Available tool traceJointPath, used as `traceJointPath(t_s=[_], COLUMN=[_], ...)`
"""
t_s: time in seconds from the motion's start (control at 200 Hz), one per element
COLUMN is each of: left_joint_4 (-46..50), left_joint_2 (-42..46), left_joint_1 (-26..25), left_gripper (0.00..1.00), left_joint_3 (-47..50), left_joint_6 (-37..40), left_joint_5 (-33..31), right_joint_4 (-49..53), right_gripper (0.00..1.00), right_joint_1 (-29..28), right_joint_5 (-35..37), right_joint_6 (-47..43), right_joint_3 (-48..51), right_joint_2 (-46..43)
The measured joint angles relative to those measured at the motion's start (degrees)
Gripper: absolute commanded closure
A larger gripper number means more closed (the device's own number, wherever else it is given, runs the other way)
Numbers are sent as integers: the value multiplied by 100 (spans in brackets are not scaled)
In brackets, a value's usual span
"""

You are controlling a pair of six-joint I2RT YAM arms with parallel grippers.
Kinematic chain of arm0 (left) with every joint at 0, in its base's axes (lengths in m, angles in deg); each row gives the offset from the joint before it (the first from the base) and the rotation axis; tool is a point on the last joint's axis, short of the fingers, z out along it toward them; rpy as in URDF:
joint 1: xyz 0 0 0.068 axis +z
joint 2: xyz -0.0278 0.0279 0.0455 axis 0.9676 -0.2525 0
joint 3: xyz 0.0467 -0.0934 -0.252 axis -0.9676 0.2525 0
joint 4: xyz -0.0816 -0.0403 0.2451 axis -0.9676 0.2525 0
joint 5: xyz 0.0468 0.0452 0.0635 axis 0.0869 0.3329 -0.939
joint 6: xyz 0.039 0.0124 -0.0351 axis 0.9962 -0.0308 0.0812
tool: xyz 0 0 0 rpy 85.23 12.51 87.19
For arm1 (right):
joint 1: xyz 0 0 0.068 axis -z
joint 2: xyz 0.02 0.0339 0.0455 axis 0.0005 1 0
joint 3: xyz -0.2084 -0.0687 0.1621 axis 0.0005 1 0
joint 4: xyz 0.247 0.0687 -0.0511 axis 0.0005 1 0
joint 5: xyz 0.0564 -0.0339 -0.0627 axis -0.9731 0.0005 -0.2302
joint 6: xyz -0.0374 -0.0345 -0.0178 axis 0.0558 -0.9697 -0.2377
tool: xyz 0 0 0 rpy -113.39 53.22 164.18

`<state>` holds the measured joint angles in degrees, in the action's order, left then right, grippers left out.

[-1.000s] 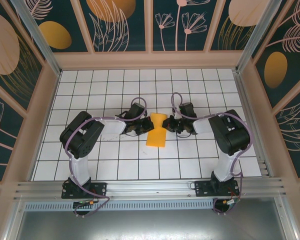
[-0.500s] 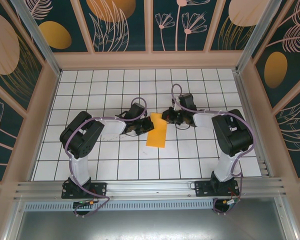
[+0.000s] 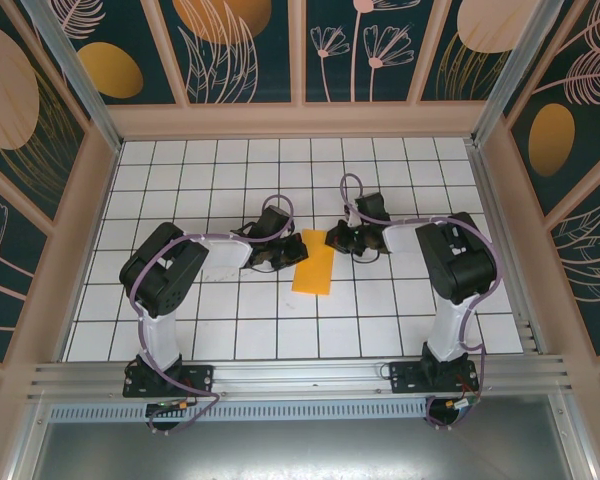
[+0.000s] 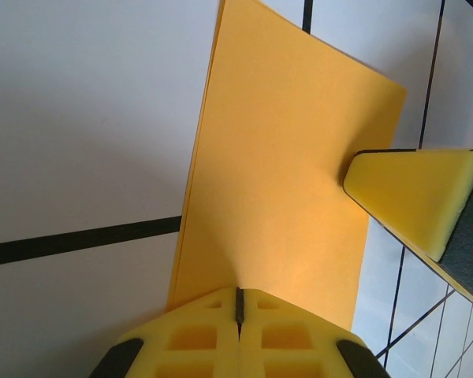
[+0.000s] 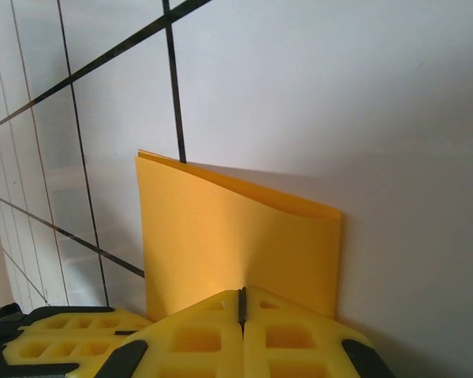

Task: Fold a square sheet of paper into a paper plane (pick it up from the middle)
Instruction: Fold the square sheet of paper in half at the center of the table.

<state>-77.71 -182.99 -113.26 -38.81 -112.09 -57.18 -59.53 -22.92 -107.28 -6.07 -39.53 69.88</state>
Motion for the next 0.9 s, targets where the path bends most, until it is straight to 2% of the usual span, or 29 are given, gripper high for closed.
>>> traceJointPath(t_s=[0.255, 0.901], left_joint_4=[0, 0], left_joint_2=[0, 0], left_joint_1=[0, 0], left_gripper=[100, 100], left_joint_3=[0, 0], left_joint_6=[2, 7], left_joint_5=[2, 0], right_joint_4=[234, 306], right_gripper=[100, 100], right_joint_1=[212, 258], right_joint_5=[-9, -48], right_joint_6=[-101, -44], right_joint_3=[-417, -490], right_joint_2=[-68, 286])
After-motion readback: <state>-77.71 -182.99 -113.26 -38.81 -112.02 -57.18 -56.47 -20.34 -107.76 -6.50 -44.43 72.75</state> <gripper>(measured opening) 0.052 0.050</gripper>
